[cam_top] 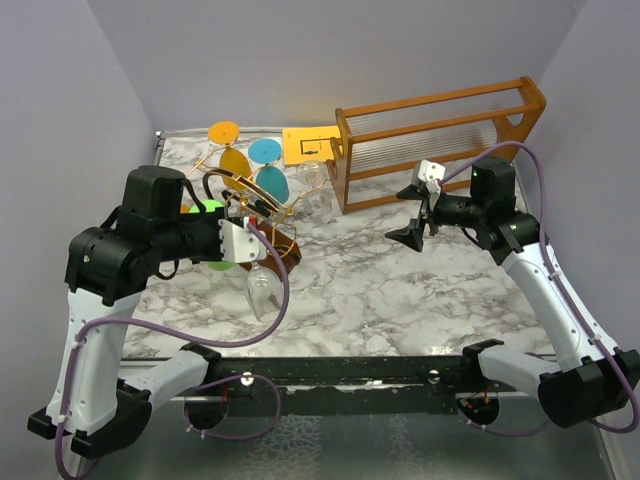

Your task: Place the wine glass upside down on the wine glass rack

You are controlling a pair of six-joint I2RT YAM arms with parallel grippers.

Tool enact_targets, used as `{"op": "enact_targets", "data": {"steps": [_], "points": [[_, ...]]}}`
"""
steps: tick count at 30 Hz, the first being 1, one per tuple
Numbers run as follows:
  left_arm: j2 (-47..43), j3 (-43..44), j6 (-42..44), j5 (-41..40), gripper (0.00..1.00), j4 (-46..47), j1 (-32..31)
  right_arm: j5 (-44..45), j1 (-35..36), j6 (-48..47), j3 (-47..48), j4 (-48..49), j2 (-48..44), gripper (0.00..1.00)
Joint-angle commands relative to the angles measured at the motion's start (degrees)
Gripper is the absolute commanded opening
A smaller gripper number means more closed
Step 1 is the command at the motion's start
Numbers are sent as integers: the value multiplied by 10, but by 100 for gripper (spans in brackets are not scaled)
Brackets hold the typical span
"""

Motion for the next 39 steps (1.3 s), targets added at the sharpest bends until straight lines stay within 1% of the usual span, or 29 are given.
{"op": "enact_targets", "data": {"steps": [1, 5, 11, 13, 21, 25, 29, 39], "points": [[-26, -6, 25, -11, 0, -11, 18, -23, -2, -7, -5, 7, -6, 96], [-39, -15, 29, -40, 0, -11, 29, -23, -2, -3, -7, 8, -6, 96], [-45, -39, 48, -125, 0, -11, 36, -21, -2, 2, -8, 11, -7, 96], [-42, -46, 60, -143, 0, -8, 36, -20, -2, 2, -8, 12, -7, 96], [-27, -80, 56, -143, 0, 68, 35, -17, -2, 2, -10, 14, -9, 96], [-16, -99, 60, -161, 0, 109, 25, -15, -2, 1, -11, 14, -7, 96], [-5, -104, 67, -162, 0, 134, 13, -15, -2, 0, -12, 14, -7, 96], [14, -120, 87, -127, 0, 169, -15, -11, -2, -2, -12, 13, -1, 97]]}}
